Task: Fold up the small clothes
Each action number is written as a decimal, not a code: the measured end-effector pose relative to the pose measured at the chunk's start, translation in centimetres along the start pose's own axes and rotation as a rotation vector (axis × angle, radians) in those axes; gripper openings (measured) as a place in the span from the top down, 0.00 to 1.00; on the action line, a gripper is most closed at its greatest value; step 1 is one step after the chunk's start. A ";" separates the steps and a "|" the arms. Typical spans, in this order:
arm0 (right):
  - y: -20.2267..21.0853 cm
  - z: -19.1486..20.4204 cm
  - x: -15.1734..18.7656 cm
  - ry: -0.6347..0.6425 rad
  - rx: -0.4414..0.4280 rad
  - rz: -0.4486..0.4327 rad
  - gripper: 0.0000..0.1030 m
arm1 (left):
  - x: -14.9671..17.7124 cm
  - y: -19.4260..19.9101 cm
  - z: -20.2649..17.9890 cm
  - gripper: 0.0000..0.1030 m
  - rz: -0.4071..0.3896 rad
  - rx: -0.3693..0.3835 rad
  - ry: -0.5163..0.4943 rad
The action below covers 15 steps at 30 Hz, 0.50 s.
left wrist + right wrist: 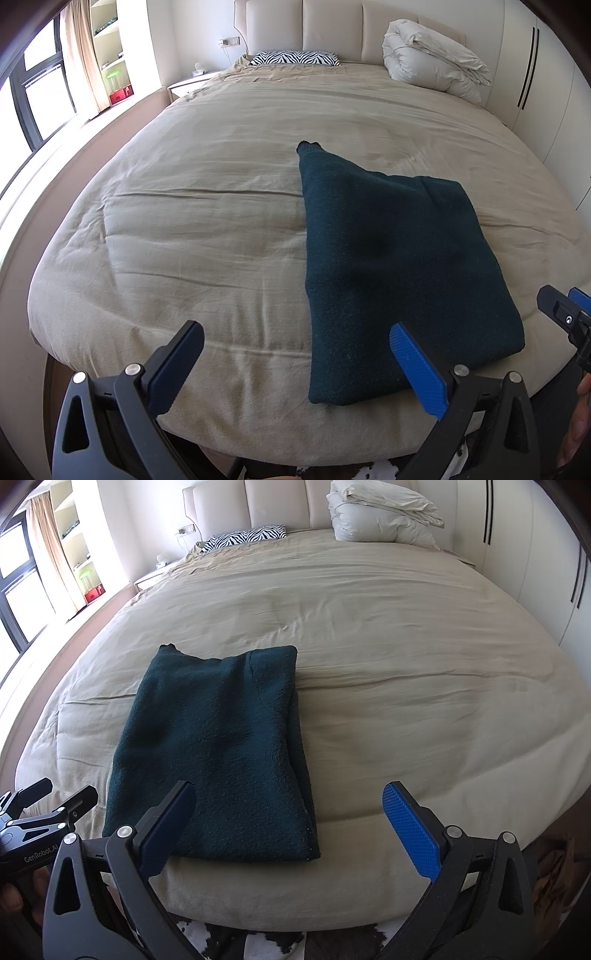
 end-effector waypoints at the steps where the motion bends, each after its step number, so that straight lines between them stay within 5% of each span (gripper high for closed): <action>1: 0.0 0.0 0.0 0.001 0.000 0.000 0.00 | 0.0 0.0 0.0 0.00 0.000 0.000 0.000; 15: 0.0 0.2 0.1 0.004 0.000 0.000 0.00 | 0.0 0.0 0.1 0.00 0.002 0.000 0.000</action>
Point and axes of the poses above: each gripper's, at about its wrist camera, not at the fingertips, and y roughly against the way its jaws point, z to its left, x to its underside, the point moved 2 cm from there along -y, roughly the way its jaws point, and after that the axes turned 14 degrees about -y, right-handed, at the moved point
